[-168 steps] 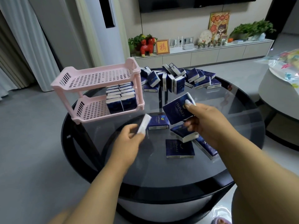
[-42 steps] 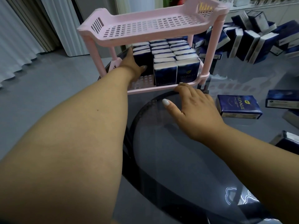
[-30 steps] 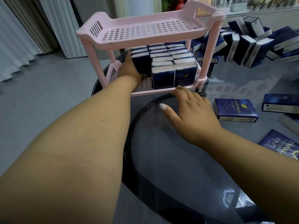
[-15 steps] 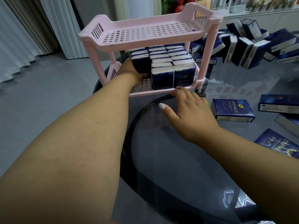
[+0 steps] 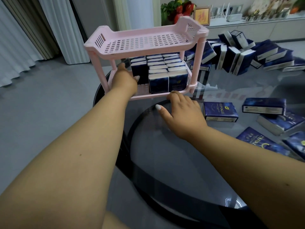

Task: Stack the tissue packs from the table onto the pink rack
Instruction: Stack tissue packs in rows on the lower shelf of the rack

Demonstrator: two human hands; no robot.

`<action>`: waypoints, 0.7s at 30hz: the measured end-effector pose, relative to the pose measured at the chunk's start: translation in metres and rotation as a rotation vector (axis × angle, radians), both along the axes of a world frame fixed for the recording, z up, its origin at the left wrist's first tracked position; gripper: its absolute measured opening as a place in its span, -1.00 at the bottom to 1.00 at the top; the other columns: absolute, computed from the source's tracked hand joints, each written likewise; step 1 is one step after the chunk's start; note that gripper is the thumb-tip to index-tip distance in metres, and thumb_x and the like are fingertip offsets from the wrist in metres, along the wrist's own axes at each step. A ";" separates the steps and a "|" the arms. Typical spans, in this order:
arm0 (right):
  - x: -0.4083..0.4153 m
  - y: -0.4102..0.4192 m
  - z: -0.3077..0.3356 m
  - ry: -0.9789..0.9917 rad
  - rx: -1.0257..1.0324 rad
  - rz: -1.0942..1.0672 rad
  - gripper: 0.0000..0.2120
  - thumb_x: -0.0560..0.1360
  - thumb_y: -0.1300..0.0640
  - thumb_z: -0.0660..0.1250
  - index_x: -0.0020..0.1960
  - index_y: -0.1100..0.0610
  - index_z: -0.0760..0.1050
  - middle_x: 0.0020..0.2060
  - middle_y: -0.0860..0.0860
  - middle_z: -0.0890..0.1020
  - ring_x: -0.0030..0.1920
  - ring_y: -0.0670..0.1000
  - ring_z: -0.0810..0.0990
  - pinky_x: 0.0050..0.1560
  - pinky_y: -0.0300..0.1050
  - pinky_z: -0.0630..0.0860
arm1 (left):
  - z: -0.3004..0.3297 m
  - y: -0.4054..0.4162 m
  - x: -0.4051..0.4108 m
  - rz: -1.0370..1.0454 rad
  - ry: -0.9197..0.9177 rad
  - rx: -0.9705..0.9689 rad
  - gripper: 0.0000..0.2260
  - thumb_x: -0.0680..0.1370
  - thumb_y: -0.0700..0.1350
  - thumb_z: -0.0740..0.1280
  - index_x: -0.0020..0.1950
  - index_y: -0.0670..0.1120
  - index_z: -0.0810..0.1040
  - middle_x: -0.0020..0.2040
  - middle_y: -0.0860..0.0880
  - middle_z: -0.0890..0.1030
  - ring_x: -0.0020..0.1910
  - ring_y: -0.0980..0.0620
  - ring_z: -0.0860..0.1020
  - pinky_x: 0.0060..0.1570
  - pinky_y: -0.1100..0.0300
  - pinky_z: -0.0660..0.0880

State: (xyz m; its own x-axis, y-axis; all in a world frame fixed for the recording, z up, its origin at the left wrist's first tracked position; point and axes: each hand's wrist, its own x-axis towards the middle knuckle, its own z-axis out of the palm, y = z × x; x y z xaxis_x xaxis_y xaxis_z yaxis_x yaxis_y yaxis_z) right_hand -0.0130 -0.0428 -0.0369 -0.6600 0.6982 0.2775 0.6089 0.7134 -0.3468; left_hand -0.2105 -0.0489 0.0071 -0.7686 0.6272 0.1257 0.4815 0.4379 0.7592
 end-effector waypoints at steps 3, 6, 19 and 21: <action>0.001 0.001 0.001 0.013 -0.049 0.005 -0.50 0.57 -0.24 0.01 0.31 0.09 0.33 0.34 0.00 0.38 0.32 0.08 0.33 0.24 0.02 0.23 | 0.003 -0.025 0.026 0.042 -0.014 0.087 -0.55 0.62 -0.23 0.22 0.50 -0.11 0.26 0.29 -0.08 0.48 0.32 -0.10 0.46 0.15 0.21 0.44; 0.005 0.001 0.009 0.029 -0.168 0.026 -0.51 0.58 -0.21 0.04 0.33 0.11 0.33 0.33 0.03 0.40 0.31 0.09 0.36 0.24 0.03 0.28 | 0.002 -0.049 0.054 0.088 0.014 0.138 -0.60 0.58 -0.24 0.23 0.43 -0.10 0.35 0.30 -0.09 0.51 0.24 -0.09 0.50 0.26 0.07 0.43; 0.105 0.028 0.049 -0.393 -0.107 -0.167 -0.62 0.46 -0.12 0.24 0.18 0.06 0.40 0.14 0.05 0.51 0.20 0.13 0.41 0.17 0.08 0.25 | -0.008 -0.103 0.173 -0.089 -0.383 0.218 -0.87 0.56 -0.21 0.30 0.07 -0.03 0.50 -0.08 0.03 0.57 -0.15 0.08 0.56 -0.04 0.07 0.57; 0.113 0.027 0.051 -0.375 -0.059 -0.085 -0.64 0.47 -0.09 0.27 0.21 0.02 0.41 0.13 0.01 0.52 0.21 0.11 0.40 0.14 0.06 0.24 | -0.010 -0.110 0.186 -0.113 -0.492 0.236 -0.91 0.58 -0.21 0.30 0.07 -0.07 0.50 -0.04 -0.04 0.59 -0.15 0.08 0.58 -0.10 0.14 0.57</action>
State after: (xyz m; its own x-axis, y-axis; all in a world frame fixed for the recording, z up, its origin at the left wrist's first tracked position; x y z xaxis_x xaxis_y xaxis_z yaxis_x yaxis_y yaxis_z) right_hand 0.1000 -0.0157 0.0139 -0.6473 0.7621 -0.0143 0.7571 0.6406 -0.1279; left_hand -0.0243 -0.1592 -0.0030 -0.7017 0.7076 -0.0838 0.0796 0.1948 0.9776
